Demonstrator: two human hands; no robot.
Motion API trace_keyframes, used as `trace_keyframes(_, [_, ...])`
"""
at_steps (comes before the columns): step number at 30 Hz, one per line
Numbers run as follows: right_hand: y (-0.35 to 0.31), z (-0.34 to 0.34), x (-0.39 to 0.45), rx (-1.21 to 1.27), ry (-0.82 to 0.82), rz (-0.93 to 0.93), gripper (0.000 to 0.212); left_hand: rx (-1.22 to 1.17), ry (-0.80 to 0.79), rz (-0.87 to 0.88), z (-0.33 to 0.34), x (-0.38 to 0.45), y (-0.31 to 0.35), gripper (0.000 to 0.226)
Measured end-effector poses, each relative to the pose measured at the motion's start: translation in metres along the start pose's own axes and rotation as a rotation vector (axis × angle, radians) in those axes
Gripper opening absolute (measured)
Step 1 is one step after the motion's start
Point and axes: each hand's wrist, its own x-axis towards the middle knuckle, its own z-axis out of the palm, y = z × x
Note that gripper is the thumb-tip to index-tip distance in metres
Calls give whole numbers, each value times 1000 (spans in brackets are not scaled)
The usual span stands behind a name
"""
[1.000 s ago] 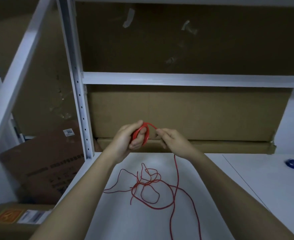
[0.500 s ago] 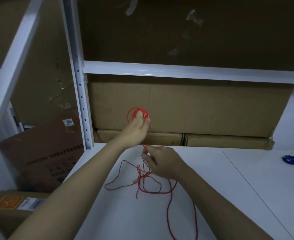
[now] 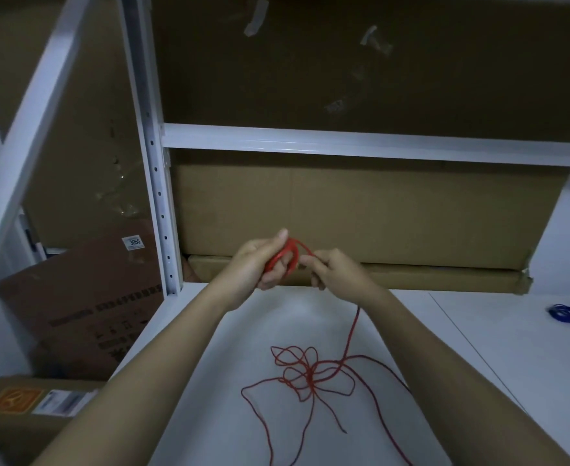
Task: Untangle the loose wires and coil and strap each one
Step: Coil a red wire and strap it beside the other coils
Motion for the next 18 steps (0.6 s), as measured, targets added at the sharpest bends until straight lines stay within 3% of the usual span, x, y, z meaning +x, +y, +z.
trace_keyframes(4, [2, 28, -1, -496, 36, -106, 36, -337, 251, 85, 0, 10, 10, 37])
trace_keyframes(7, [7, 48, -8, -602, 20, -222, 34, -286, 398, 115, 3, 22, 9, 24])
trace_keyframes(9, [6, 57, -15, -505, 13, -311, 29, 32, 423, 89, 3, 29, 1, 20])
trace_keyframes(13, [1, 52, -21, -283, 131, -405, 19, 891, 182, -17, -13, 33, -25, 27])
trace_keyframes(15, [5, 40, -19, -347, 194, -324, 15, 1101, 90, -56, -23, 32, -33, 31])
trace_keyframes(18, [22, 25, -15, -638, 38, -86, 17, 1291, -24, -89, -31, 30, -38, 39])
